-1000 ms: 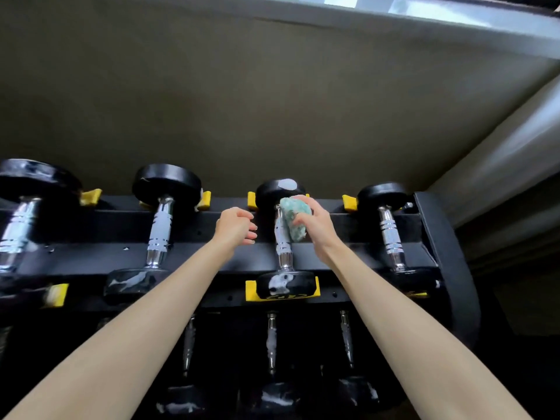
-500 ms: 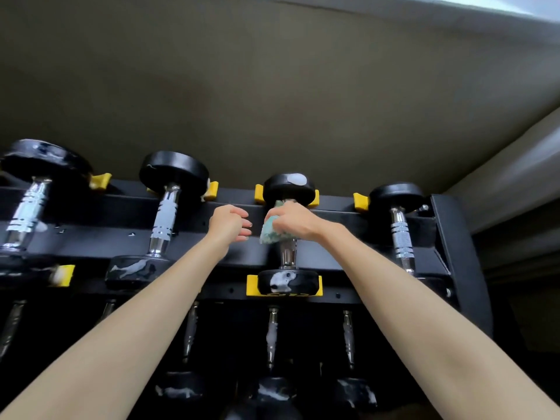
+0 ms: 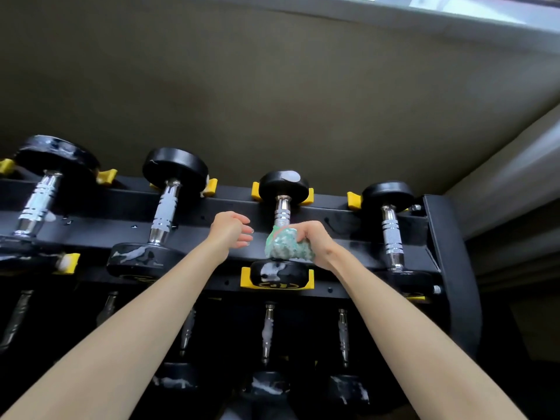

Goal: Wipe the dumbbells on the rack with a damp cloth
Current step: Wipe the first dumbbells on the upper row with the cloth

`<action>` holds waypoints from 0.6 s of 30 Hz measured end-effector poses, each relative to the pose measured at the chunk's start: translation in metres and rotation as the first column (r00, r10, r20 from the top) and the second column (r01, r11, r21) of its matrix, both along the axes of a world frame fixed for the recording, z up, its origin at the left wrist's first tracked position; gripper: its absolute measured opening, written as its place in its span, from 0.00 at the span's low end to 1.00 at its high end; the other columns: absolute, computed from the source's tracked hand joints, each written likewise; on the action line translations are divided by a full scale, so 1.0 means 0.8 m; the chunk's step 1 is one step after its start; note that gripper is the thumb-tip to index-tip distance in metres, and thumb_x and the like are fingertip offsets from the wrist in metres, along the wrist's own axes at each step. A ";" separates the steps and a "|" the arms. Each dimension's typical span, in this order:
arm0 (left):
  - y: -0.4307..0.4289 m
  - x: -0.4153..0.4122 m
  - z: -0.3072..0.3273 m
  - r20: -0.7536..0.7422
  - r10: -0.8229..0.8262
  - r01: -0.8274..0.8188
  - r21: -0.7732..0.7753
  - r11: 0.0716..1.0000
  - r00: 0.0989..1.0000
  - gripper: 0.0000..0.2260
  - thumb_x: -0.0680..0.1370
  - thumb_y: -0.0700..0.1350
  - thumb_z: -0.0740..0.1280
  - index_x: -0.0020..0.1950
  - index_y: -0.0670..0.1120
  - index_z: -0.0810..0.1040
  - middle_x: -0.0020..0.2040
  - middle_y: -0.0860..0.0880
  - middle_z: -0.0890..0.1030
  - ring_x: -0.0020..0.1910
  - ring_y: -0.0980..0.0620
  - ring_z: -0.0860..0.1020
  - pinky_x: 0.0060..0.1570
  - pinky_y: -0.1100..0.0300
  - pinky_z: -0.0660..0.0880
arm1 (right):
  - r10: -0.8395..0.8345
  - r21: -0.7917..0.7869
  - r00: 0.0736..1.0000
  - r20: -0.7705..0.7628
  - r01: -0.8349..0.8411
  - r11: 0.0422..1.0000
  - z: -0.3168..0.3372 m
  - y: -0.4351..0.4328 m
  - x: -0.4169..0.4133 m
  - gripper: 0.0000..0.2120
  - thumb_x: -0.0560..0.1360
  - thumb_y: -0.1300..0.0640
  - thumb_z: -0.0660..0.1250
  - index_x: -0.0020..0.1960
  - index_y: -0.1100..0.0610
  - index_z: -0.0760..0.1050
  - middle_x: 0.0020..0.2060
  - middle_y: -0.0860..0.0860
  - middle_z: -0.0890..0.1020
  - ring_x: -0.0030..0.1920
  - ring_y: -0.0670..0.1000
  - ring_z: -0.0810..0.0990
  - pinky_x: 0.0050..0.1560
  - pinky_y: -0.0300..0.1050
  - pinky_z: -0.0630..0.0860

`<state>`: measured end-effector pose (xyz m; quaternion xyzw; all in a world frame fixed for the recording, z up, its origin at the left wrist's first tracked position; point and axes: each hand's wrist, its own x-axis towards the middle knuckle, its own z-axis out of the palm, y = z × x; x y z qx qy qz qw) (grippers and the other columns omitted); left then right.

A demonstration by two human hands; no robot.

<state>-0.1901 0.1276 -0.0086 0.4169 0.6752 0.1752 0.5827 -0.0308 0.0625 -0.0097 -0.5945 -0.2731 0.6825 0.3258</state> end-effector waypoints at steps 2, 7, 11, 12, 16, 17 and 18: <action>-0.006 0.000 0.004 -0.006 -0.026 0.026 -0.076 0.997 1.000 0.11 0.80 0.34 0.52 0.54 0.37 0.74 0.52 0.37 0.78 0.37 0.46 0.78 0.39 0.56 0.77 | -0.065 -0.055 0.995 -0.074 0.061 0.997 0.000 -0.007 0.001 0.27 0.50 0.59 0.57 0.47 0.66 0.76 0.42 0.59 0.79 0.40 0.56 0.78 0.42 0.43 0.75; -0.020 -0.014 0.007 -0.045 -0.191 0.173 -0.262 0.949 0.981 0.16 0.80 0.33 0.52 0.68 0.34 0.67 0.60 0.33 0.76 0.53 0.38 0.79 0.46 0.51 0.79 | -0.127 -0.128 0.987 -0.096 0.115 0.985 0.007 -0.018 0.011 0.26 0.55 0.58 0.59 0.52 0.63 0.71 0.46 0.58 0.79 0.43 0.56 0.77 0.43 0.45 0.72; -0.018 -0.013 0.014 -0.051 -0.184 0.169 -0.217 0.961 0.982 0.15 0.80 0.34 0.54 0.66 0.34 0.68 0.56 0.35 0.78 0.43 0.42 0.80 0.42 0.54 0.79 | -0.358 -0.132 0.889 -0.285 0.333 0.934 0.019 -0.033 0.026 0.15 0.61 0.59 0.55 0.42 0.64 0.74 0.35 0.58 0.81 0.38 0.56 0.79 0.43 0.48 0.74; -0.016 -0.009 0.018 -0.036 -0.177 0.167 -0.183 0.969 0.984 0.15 0.80 0.34 0.55 0.65 0.34 0.69 0.54 0.36 0.78 0.40 0.44 0.79 0.42 0.55 0.78 | -0.398 -0.123 0.848 -0.349 0.380 0.917 0.027 -0.036 0.028 0.13 0.61 0.59 0.55 0.40 0.63 0.74 0.33 0.57 0.81 0.37 0.55 0.79 0.43 0.48 0.74; -0.016 0.017 0.057 0.218 -0.158 0.162 0.003 0.987 0.963 0.12 0.80 0.36 0.56 0.58 0.38 0.76 0.55 0.36 0.80 0.44 0.44 0.81 0.45 0.56 0.80 | -0.469 -0.072 0.676 -0.568 0.527 0.847 0.049 -0.040 0.031 0.16 0.65 0.58 0.56 0.41 0.64 0.79 0.38 0.58 0.82 0.37 0.56 0.83 0.40 0.46 0.81; -0.019 0.023 0.069 0.318 -0.195 0.199 0.021 0.980 0.928 0.10 0.80 0.38 0.57 0.55 0.39 0.77 0.56 0.37 0.79 0.46 0.43 0.81 0.48 0.54 0.80 | -0.458 -0.060 0.640 -0.618 0.542 0.838 0.052 -0.040 0.032 0.17 0.66 0.58 0.57 0.44 0.65 0.81 0.42 0.60 0.83 0.40 0.58 0.84 0.43 0.49 0.82; -0.021 0.027 0.079 0.416 -0.232 0.249 0.014 0.969 0.879 0.11 0.80 0.41 0.57 0.52 0.41 0.78 0.56 0.37 0.80 0.48 0.43 0.80 0.50 0.52 0.79 | -0.440 -0.050 0.617 -0.652 0.545 0.837 0.055 -0.041 0.034 0.18 0.65 0.58 0.61 0.47 0.67 0.82 0.48 0.62 0.82 0.46 0.59 0.83 0.48 0.53 0.81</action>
